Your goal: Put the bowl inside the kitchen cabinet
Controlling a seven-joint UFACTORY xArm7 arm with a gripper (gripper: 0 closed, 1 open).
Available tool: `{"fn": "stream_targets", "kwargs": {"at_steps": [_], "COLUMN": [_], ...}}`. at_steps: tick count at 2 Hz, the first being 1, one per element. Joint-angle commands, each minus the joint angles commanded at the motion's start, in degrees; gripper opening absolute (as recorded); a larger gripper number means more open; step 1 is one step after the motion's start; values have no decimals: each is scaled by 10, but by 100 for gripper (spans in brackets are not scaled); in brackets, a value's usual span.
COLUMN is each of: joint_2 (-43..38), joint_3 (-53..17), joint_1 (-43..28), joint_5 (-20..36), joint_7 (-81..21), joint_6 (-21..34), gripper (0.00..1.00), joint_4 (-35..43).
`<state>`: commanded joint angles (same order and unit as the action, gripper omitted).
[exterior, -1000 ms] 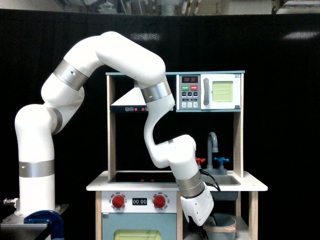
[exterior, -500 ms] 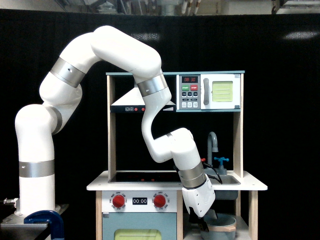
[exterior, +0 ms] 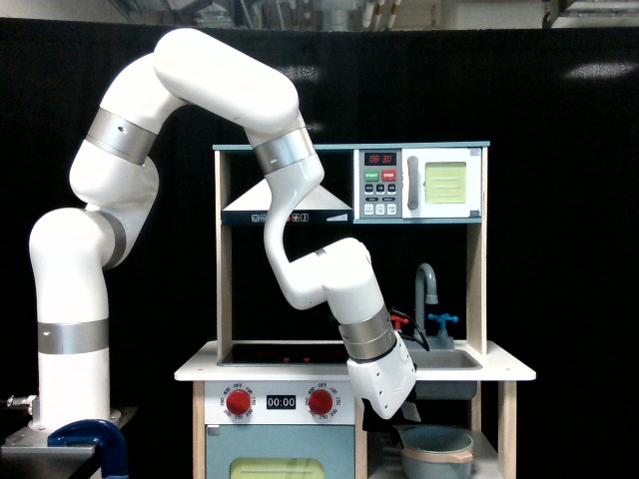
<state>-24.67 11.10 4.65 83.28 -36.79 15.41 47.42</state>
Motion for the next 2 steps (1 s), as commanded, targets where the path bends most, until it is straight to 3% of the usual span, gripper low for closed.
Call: {"fn": "stream_targets", "kwargs": {"at_steps": [1, 2], "joint_2": [245, 453], "joint_3": [-98, -216], "joint_1": [71, 198], "joint_5": [-247, -469], "joint_7": [136, 148], "joint_6": [139, 304], "gripper": [100, 100], "joint_4": [-152, -246]}}
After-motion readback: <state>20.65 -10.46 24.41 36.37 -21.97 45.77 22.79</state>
